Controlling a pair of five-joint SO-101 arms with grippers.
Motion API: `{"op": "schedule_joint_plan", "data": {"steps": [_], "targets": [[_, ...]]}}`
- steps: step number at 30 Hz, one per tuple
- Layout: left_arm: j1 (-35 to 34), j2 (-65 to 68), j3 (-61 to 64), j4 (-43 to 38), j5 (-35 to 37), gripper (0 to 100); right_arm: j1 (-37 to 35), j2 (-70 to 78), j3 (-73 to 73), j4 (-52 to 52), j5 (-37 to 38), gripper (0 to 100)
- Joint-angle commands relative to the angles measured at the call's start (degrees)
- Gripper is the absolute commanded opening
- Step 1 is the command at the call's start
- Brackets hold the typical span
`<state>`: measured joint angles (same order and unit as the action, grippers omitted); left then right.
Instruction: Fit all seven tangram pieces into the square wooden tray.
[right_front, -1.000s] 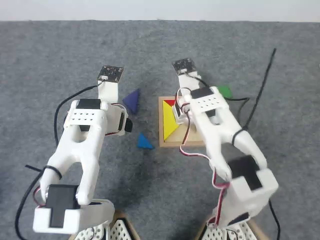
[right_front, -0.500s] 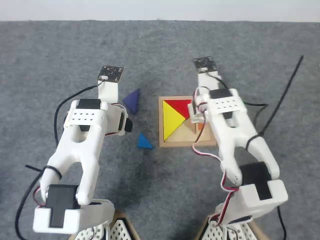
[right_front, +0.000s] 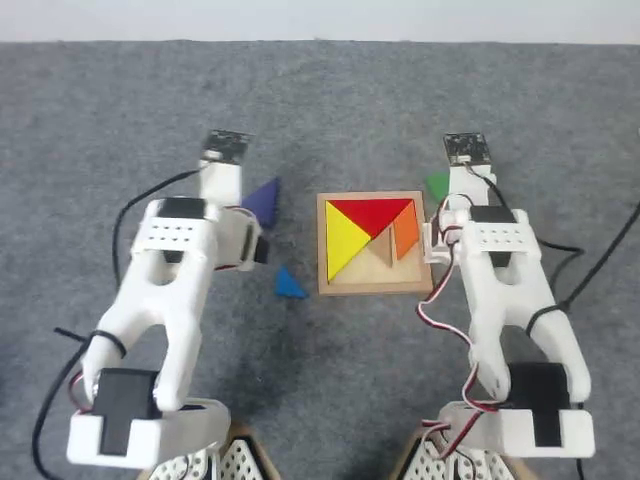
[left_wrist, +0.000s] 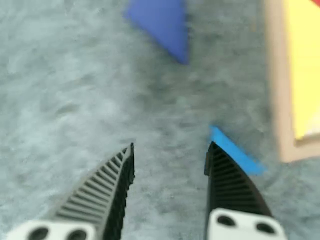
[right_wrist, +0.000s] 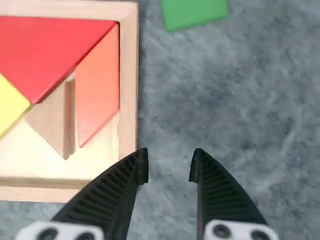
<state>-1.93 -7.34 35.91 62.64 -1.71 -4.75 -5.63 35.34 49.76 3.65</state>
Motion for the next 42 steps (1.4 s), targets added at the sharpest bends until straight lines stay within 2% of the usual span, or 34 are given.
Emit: {"op": "schedule_joint_plan", "data": {"steps": [1, 6, 14, 18, 22, 25, 29, 34, 42], "targets": [[4.31, -0.7, -2.86, -0.97, -0.09, 22, -1.71, 1.27, -1.05, -1.71, 0.88, 14.7], [-0.62, 2.73, -17.98, 4.57, -0.09, 22, -5.32, 4.88, -1.85, -1.19, 0.88, 14.7], [-4.84, 21.1, -42.51, 15.47, 0.0, 22, -7.6, 4.88, -1.41, 1.8, 0.97, 14.6], [-6.59, 24.97, -48.75, 21.8, 0.0, 22, -6.02, 4.0, -1.49, 1.98, 0.97, 14.7], [-6.51, 22.24, -46.99, 26.37, 0.0, 22, -0.22, -1.71, -2.81, 1.45, 2.37, 14.7], [-6.33, 18.64, -39.43, 22.24, 0.18, 22, 0.92, -3.03, -4.75, 2.24, 2.55, 14.8], [-6.59, 12.04, -24.31, 11.16, 0.0, 22, 0.75, 1.1, -10.9, 5.49, 2.55, 15.1], [-6.59, 5.89, -10.07, -2.2, 0.0, 22, 0.48, 12.26, -26.37, 8.66, 2.37, 22.4], [-6.59, 5.01, -7.34, -3.87, -0.18, 22, -0.04, 37.49, -56.09, 12.79, 2.46, 30.8]]}}
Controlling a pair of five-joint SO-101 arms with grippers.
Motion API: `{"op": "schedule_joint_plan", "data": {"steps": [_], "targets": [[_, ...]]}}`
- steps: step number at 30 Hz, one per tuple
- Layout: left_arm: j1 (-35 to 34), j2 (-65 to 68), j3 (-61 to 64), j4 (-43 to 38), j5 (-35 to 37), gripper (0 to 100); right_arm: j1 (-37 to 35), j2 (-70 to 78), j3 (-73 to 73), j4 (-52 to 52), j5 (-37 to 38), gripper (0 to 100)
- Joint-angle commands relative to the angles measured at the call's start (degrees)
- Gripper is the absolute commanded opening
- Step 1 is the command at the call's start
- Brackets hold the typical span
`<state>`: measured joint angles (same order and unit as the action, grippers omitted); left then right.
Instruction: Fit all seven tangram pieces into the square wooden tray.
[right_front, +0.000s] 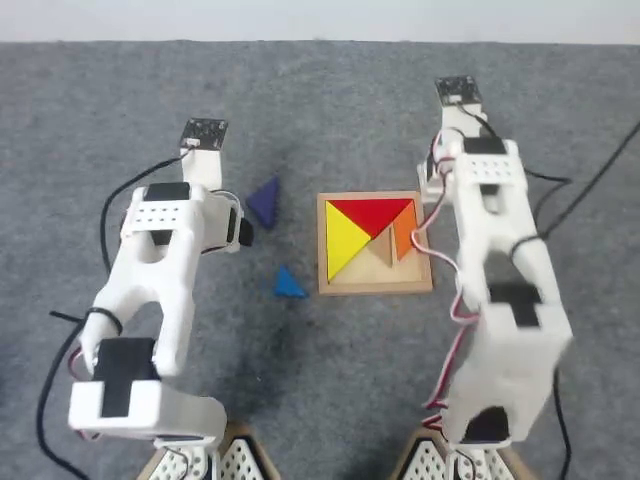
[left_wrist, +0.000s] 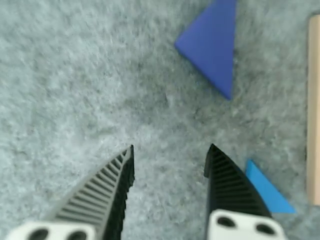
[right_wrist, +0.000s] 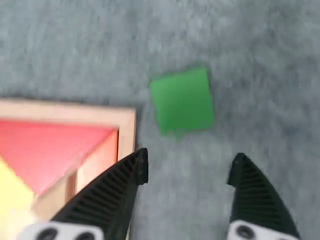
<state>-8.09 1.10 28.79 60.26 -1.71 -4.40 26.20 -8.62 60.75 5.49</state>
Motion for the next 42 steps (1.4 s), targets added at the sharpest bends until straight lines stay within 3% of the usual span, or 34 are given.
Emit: {"op": "schedule_joint_plan", "data": {"steps": [1, 15, 21, 28, 37, 42], "targets": [[-0.44, -3.43, -0.22, -1.49, -0.18, 22, -0.66, 8.57, -15.21, 2.24, 0.62, 31.4], [-0.44, -3.43, -0.13, -1.32, -0.18, 22, -1.63, 31.78, -42.46, 13.41, 0.26, 30.8], [-0.44, -3.43, -0.13, -1.32, -0.18, 22, -1.71, 33.98, -47.12, 20.88, 0.18, 6.9], [-0.44, -3.43, -0.13, -1.32, -0.18, 22, -0.13, 32.57, -48.79, 23.43, 0.18, 2.1], [-0.44, -3.43, -0.13, -1.49, -0.18, 22, 0.66, 21.23, -67.25, 42.68, 0.97, 0.8], [-0.44, -3.43, 0.48, -1.76, -0.18, 22, -4.0, 12.7, -55.56, 42.42, 4.31, 0.8]]}}
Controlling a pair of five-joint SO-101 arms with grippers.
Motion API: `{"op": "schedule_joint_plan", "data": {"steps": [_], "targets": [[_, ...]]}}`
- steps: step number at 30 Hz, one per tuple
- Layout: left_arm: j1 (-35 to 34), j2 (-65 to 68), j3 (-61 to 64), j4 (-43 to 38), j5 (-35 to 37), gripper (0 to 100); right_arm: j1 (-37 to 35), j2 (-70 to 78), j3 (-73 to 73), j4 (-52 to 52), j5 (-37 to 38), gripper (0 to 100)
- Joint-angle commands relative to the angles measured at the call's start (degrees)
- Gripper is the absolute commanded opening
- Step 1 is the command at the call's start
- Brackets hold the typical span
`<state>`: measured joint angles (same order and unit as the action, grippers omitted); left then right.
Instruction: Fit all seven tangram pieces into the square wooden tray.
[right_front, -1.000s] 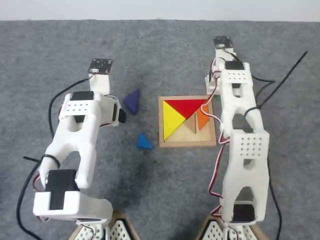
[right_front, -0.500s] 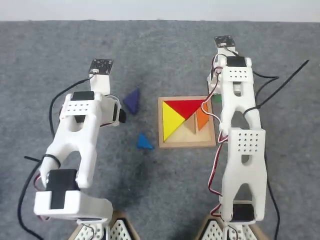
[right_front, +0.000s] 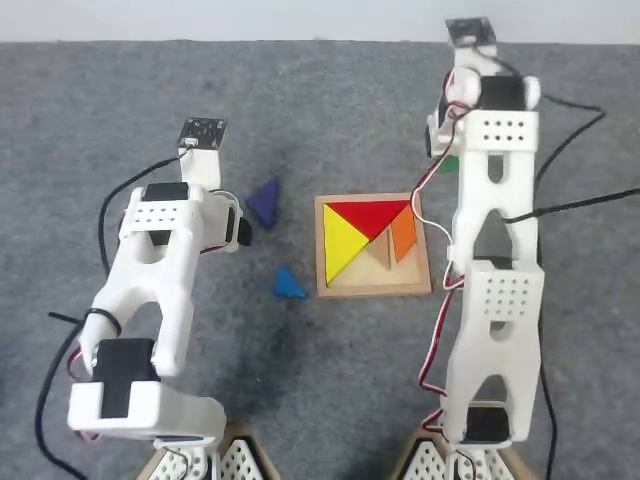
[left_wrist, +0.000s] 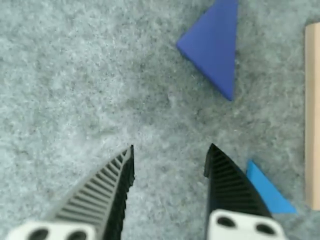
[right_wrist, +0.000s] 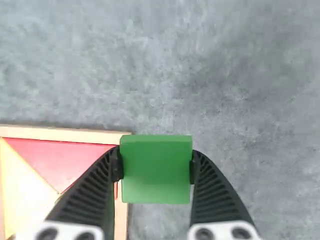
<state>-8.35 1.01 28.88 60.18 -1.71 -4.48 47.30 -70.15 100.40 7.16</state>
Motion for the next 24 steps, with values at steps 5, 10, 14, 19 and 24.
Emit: {"op": "schedule_joint_plan", "data": {"steps": [5, 10, 14, 19, 24], "targets": [[-0.18, -3.34, 1.01, -2.11, -0.18, 22, -11.91, -19.65, 27.52, 2.33, 5.01, 0.8], [-0.09, -3.34, 1.71, -2.37, -0.18, 22, -19.03, -30.73, 47.38, -4.26, 5.01, 0.8], [-0.09, -3.34, 1.89, -2.37, -0.18, 22, -25.98, -35.74, 65.85, -14.37, 4.4, 0.8], [-0.09, -3.34, 1.89, -2.37, -0.18, 22, -28.79, -37.76, 80.0, -25.01, 1.76, 0.8], [-0.09, -3.34, 1.89, -2.29, -0.18, 22, -27.12, -35.47, 82.73, -28.53, 1.85, 0.8]]}}
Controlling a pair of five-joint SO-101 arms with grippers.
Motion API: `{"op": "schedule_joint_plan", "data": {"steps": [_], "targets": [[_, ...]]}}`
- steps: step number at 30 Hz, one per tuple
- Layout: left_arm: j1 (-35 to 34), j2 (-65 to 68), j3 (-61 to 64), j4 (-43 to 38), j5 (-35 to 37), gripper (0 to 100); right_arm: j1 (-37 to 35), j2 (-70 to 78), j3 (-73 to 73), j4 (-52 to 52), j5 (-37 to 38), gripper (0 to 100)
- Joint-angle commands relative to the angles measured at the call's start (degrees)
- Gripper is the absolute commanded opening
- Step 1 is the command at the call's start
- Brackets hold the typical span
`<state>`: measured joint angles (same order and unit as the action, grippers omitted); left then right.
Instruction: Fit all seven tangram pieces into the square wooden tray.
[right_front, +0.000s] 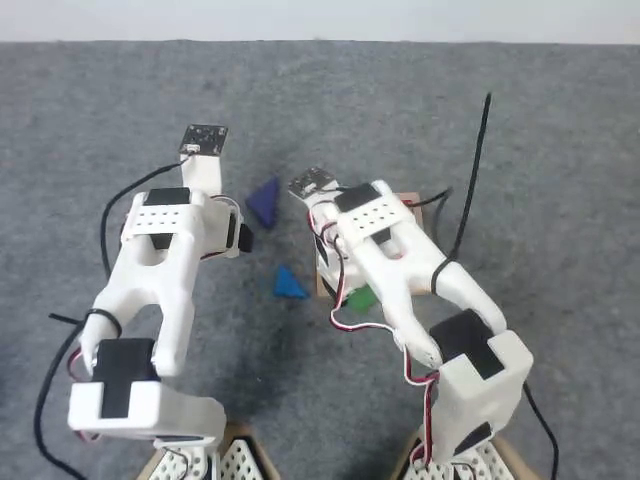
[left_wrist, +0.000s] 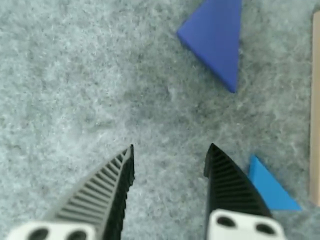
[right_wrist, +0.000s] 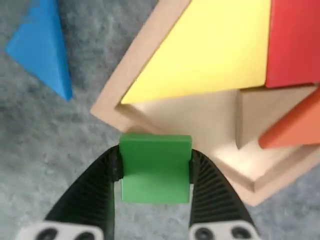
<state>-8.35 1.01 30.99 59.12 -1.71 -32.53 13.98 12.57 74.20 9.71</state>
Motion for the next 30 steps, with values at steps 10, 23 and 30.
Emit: {"op": "schedule_joint_plan", "data": {"steps": [10, 23, 30], "targets": [[-0.09, -3.34, -0.22, -1.05, -0.18, 22, 4.97, 0.04, -0.09, -10.42, 3.08, 1.0], [-0.09, -3.43, -0.22, -0.97, -0.09, 22, 9.89, 9.27, -7.3, -8.04, 3.87, 7.9], [-0.09, -3.43, -0.22, -0.97, -0.09, 22, 9.1, 12.79, -15.03, -3.82, 3.78, 7.9]]}}
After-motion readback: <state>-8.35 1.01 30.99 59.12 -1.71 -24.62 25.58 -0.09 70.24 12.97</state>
